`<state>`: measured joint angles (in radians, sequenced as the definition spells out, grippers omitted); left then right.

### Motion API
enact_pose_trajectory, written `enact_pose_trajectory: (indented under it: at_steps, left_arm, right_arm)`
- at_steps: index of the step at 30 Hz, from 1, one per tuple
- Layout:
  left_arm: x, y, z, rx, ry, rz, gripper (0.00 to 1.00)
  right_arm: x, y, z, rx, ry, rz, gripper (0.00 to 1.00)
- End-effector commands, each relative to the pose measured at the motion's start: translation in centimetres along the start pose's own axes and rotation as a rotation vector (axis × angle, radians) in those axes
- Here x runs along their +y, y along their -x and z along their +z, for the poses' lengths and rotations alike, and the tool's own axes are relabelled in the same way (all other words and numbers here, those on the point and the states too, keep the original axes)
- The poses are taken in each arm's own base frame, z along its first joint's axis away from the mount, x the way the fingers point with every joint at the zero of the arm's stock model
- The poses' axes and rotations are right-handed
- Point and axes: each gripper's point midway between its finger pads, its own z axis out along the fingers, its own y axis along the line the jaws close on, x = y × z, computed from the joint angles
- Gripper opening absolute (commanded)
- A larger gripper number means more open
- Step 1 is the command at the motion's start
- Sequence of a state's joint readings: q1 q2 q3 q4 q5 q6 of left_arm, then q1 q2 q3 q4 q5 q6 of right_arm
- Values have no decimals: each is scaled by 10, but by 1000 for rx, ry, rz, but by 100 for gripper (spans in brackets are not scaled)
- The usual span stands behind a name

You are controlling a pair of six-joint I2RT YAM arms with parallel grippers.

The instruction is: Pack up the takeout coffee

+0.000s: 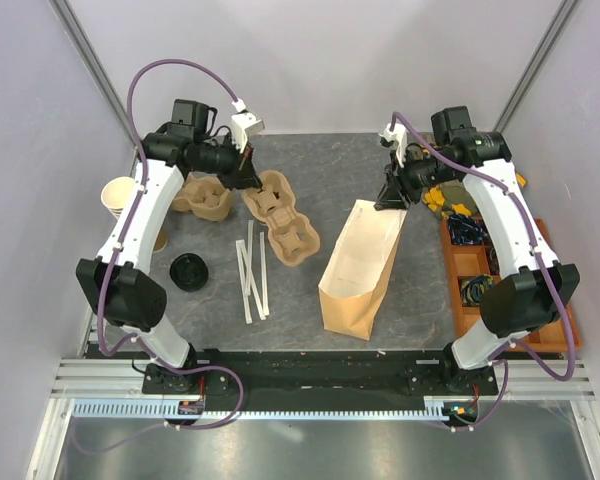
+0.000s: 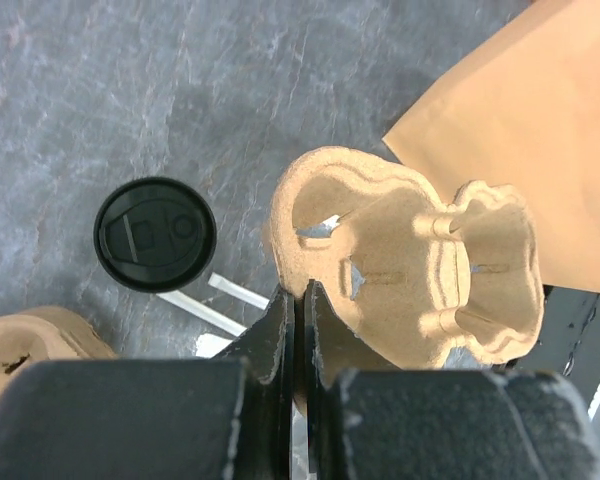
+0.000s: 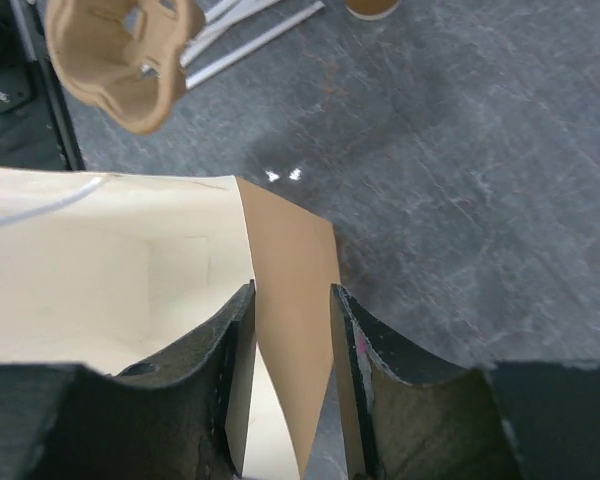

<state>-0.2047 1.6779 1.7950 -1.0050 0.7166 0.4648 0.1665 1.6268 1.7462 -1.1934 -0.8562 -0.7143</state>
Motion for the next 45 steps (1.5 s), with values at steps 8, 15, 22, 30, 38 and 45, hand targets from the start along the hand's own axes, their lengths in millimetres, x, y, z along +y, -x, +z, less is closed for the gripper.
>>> enact_pose_trajectory:
  at_steps: [8, 15, 22, 30, 38, 45]
  left_arm:
    - [-24, 36, -22, -133, -36, 58, 2]
    - [-26, 37, -24, -140, -35, 67, 2]
    - [-29, 46, -33, -170, -15, 90, 2]
    - [-45, 75, -67, -258, 41, 170, 2]
    - [-82, 134, -136, -485, 149, 386, 2]
    - [-118, 178, -186, -652, 210, 564, 2]
  right_arm:
    - [-5, 12, -15, 86, -53, -147, 46]
    - [-1, 6, -13, 167, -18, -187, 46]
    - [0, 3, -12, 201, -23, -201, 36]
    - [7, 30, -16, 119, -24, -211, 0]
    - [33, 51, -19, 53, -51, -329, 0]
    - [49, 70, -21, 23, -132, -394, 0]
